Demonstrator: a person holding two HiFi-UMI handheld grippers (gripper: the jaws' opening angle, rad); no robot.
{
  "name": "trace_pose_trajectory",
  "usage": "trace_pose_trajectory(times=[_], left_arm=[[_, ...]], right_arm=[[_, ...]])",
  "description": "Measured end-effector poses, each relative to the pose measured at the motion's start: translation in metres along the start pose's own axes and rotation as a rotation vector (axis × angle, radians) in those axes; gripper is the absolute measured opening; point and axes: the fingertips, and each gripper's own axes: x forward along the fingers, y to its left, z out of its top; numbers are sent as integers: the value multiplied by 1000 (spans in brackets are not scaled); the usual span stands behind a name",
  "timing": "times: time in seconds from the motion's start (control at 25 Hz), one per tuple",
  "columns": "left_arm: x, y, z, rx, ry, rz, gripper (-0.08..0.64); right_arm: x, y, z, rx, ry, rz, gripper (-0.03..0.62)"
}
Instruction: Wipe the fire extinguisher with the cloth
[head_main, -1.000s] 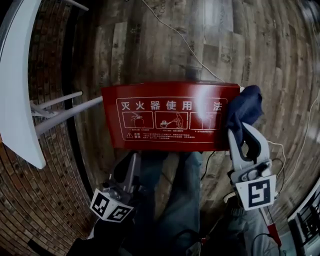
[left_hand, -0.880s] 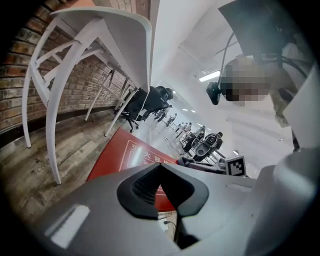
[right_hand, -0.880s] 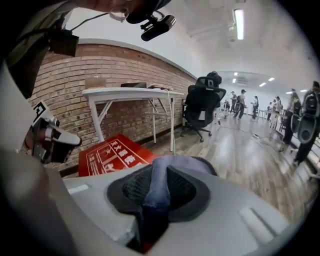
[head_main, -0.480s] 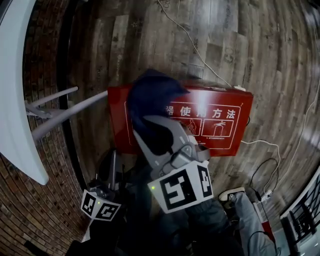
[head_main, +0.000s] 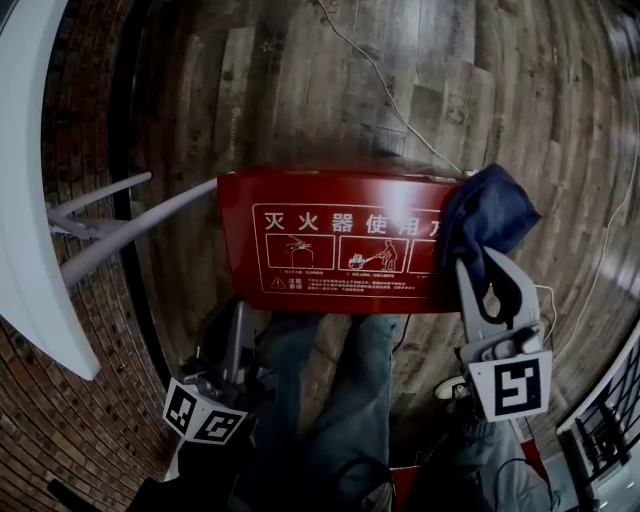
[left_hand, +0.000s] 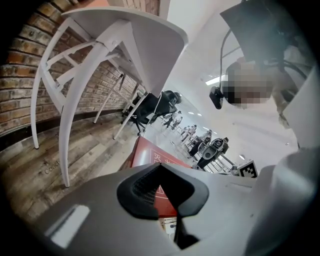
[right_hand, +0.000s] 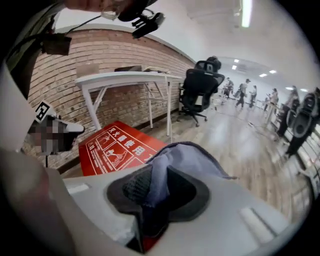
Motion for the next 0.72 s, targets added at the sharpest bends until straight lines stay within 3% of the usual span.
trace_pose_trajectory(times=[0.12,0.2,0.36,0.48,0.64,0.72], left_arm=[[1,1,-5,1,16,-9,-3],[3,0,-7,5,23,-13,-3],[7,-3,-6,10,26,-20,-3],[11,-5,-4,4,23,-29,-3],[15,-5,-1,-18,8,-34,-3],[17,-4,2,-32,-4,-36,-3]], right_arm=[[0,0,2,6,-43,-29,91],[12,25,15,-42,-55,11,91],[40,114,36,-52,-18,333,91],[53,156,46,-197,24,462,91],[54,141,57,-314,-20,500,91],[51,101,65,-354,-28,425,91]])
